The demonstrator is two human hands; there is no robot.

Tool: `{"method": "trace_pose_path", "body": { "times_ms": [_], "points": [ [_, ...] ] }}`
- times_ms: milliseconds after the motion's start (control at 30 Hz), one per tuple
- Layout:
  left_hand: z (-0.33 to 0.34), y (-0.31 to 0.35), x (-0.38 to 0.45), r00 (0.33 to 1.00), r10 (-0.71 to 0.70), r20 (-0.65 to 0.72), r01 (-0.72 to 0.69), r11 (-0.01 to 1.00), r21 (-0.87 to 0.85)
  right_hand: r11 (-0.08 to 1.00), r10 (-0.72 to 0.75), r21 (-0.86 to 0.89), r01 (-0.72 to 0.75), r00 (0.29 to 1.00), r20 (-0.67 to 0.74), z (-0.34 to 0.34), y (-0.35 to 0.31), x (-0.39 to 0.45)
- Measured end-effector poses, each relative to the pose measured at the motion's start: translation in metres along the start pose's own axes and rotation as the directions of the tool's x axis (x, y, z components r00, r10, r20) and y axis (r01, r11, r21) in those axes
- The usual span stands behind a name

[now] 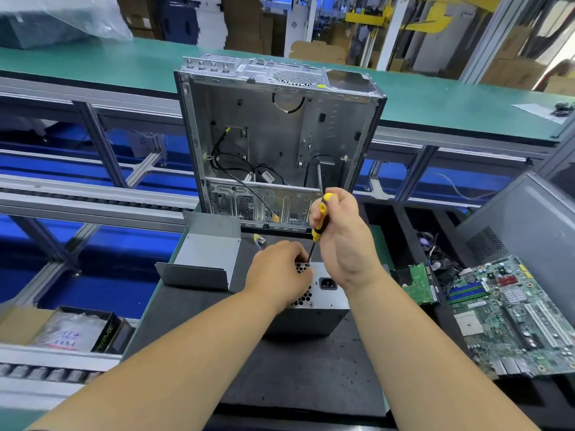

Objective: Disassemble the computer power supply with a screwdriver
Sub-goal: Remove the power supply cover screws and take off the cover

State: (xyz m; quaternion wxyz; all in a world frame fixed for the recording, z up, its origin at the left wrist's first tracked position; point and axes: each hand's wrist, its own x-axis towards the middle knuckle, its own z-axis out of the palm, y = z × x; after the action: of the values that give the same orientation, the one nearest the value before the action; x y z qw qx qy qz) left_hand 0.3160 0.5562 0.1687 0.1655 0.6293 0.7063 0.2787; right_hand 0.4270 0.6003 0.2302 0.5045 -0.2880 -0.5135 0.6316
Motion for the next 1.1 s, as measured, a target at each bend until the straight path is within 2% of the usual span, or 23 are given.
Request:
{"method": "trace_pose_path", "body": {
  "times_ms": [167,333,567,733,900,1100],
  "points": [
    [0.0,0.0,0.0,1.0,-0.002,0.003,0.002,1.0,-0.025,1.0,-0.01,0.023,0.012,0.998,-0.061,0.002,0.002,0.007],
    [0.002,-0.004,0.003,1.0,0.013,-0.007,-0.013,0.998,-0.062,0.993,-0.006,0.119,0.016,0.996,-0.086,0.003,-0.001,0.009],
    [0.005,-0.009,0.007,0.998,0.066,0.003,-0.066,0.997,-0.048,0.988,0.054,0.153,-0.008,0.953,-0.297,0.015,-0.006,0.011],
    [0.007,-0.011,0.009,0.997,0.072,0.007,-0.071,0.997,-0.035,0.996,0.012,0.093,0.016,0.958,-0.286,0.017,-0.003,0.01],
    [0.008,-0.012,0.012,0.999,0.043,0.012,-0.043,0.999,-0.017,0.997,-0.035,0.062,0.045,0.987,-0.157,0.014,0.001,0.009],
    [0.005,-0.007,0.007,1.0,0.011,0.015,-0.011,1.0,-0.012,0.999,0.025,-0.039,-0.031,0.991,-0.129,0.007,-0.007,0.013]
  ]
}}
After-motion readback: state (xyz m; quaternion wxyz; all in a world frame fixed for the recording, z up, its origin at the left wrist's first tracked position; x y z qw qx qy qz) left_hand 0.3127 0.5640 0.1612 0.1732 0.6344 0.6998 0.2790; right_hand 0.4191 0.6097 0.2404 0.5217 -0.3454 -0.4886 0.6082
